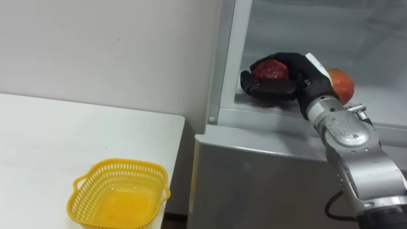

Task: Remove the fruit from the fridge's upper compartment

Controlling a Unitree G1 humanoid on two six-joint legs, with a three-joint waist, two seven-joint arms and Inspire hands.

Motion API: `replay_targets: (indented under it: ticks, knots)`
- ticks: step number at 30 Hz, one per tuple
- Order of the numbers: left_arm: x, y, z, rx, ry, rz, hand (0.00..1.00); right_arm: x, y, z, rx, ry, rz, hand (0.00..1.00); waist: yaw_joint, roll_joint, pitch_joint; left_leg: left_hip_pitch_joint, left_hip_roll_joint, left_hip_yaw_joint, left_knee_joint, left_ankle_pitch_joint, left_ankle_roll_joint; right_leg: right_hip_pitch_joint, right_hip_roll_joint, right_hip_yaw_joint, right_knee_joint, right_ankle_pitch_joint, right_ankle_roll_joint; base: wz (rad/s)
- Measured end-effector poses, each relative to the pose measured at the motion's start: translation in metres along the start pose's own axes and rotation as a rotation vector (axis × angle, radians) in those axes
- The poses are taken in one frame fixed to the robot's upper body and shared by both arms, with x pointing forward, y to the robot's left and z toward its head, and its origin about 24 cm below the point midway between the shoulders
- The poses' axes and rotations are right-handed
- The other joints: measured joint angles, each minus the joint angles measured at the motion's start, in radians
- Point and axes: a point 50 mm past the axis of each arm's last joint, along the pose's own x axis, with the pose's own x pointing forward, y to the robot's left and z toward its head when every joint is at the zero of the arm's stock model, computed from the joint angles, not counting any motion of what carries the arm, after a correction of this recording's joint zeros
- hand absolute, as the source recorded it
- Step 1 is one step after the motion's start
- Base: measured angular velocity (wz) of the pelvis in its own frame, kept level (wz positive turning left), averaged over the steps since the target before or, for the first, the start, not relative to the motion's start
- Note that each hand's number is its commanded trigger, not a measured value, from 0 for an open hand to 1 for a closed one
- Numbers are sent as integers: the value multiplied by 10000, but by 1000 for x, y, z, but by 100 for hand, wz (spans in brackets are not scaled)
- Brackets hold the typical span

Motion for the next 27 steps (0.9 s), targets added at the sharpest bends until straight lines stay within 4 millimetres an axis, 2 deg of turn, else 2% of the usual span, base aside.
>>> replay_targets:
  ticks: [10,12,14,21,27]
  knots:
    - [0,1,0,-677,-70,-10,0,1,0,4,464,-211,-206,100,173,-5,120,70,0,50,-58,-2,-2,1,29,186,2,0,0,-2]
    - [0,1,0,-678,-67,7,0,1,2,6,572,-247,-329,100,155,-55,85,68,-6,52,-62,-3,-1,-3,27,197,3,0,0,0]
    - [0,1,0,-673,-72,18,0,0,3,8,584,-257,-453,100,152,-43,85,69,-13,52,-65,-3,0,-3,24,201,2,0,0,0]
    - [0,1,0,-785,-215,224,0,-1,8,14,463,-374,-827,100,61,108,15,126,-41,63,-68,1,1,8,31,221,3,2,3,0]
    - [0,-1,-2,-870,-282,346,0,-19,22,26,-247,-1283,-1189,100,-56,208,-36,242,-53,104,-107,19,-16,42,16,205,-2,2,5,-2]
